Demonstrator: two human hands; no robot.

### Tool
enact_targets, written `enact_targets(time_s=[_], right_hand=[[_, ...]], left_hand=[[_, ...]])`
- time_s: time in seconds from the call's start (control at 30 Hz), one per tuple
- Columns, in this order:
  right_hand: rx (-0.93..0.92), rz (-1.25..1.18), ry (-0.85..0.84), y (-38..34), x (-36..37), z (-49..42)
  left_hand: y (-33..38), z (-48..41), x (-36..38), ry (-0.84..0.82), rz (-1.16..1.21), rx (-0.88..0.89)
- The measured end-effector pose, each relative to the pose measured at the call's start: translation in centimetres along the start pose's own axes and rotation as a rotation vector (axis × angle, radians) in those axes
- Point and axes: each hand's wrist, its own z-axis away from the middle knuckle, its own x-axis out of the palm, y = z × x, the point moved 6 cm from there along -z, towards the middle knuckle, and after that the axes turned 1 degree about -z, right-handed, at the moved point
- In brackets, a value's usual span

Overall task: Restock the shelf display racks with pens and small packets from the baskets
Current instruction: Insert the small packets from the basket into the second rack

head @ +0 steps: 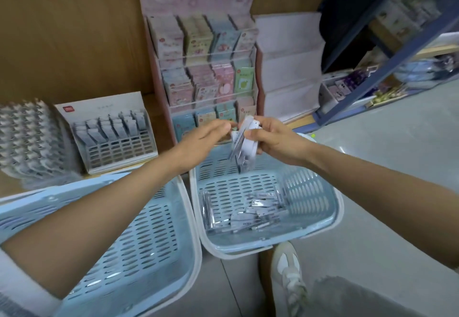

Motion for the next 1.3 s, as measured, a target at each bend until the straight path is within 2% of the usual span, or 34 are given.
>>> enact_targets(time_s=[0.1,0.23,0.33,0.47,0.77,0.87,1.0,1.3], right_hand=[[-0.076,0.025,0.006,-2.7,0.4,-1.9],[-0.122,0.084,-0.033,-3.4,2.4,-4.5],[-0.132,0.115,-0.095,-3.3,4.7,-6.1],[-0.144,0.106,-0.185,-3.5,8.3,-8.0],[-0.113,0.220,-0.245,-2.8,16.0,-12.2],[-0.069,0.179,-0.214,-2.3,17.3,-14.1],[-0.107,0.194,-0.084,-2.6,17.8,-16.4],[-0.037,0.220,-0.005,-1.9,19.5,-18.6]], left_hand=[[1.6,0.6,0.8,-0.058,0.336,-0.047],[2.9,2.1,-0.4,0.009,0.509,-0.066],[1.8,3.7,-2.4,0.043,0.463,-0.138],[0.2,6.1,-5.3,0.095,0.412,-0.138],[-3.4,12.1,-11.2,0.270,0.407,-0.151],[-5.1,13.3,-13.2,0.389,0.401,-0.178],[-7.1,14.0,-15.4,0.535,0.421,-0.252],[-7.6,13.3,-16.4,0.538,0.426,-0.288]])
